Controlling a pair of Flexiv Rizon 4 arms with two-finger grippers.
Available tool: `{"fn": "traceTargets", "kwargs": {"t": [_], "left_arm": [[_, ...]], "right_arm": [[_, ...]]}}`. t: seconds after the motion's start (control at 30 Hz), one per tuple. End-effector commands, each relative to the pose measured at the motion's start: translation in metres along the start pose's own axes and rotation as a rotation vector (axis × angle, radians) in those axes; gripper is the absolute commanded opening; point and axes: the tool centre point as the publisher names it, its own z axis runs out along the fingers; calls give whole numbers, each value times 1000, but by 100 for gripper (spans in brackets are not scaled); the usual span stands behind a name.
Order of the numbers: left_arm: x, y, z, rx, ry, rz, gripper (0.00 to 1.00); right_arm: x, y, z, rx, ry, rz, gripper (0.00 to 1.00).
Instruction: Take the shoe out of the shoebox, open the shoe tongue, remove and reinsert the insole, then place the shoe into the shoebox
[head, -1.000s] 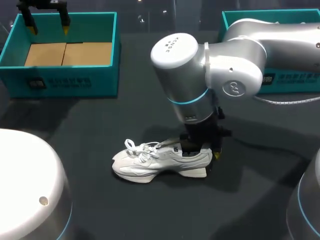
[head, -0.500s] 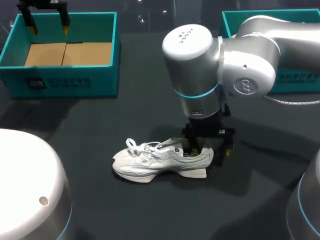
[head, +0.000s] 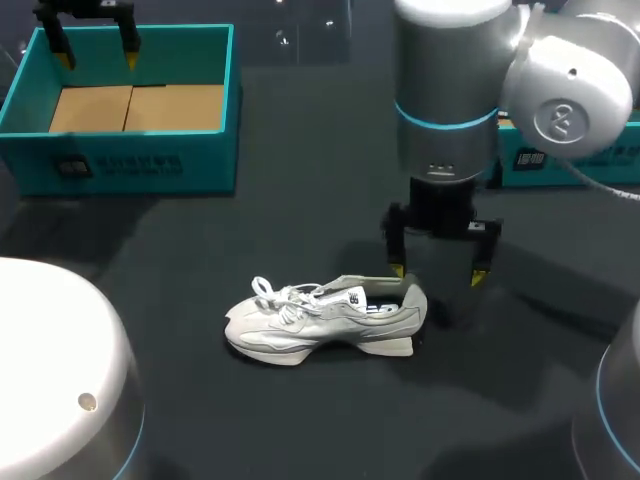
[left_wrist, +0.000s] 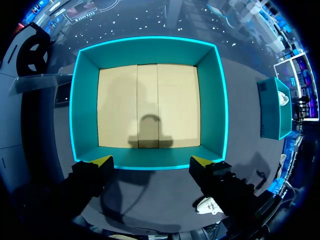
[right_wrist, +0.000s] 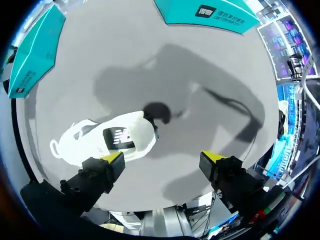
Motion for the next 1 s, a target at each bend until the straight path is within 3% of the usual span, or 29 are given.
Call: {"fn": "traceTargets", "kwargs": {"t": [0.03, 0.3, 0.6, 0.73, 0.83, 1.0], "left_arm": [[0, 0, 0, 0, 0, 0, 100], [0, 0, 0, 0, 0, 0, 100], [0, 0, 0, 0, 0, 0, 100], [0, 0, 0, 0, 0, 0, 100], [0, 0, 0, 0, 0, 0, 100], [0, 0, 0, 0, 0, 0, 100]], "right_arm": [[-32, -8, -15, -47, 272, -295, 100], [-44, -24, -19, -139, 308, -675, 100], [-63, -15, -15, -53, 320, -997, 100], [-80, -14, -13, -136, 421, -1127, 100], [-90, -19, -8, -264, 480, -1242, 100], [-90, -19, -8, -264, 480, -1242, 100]]}}
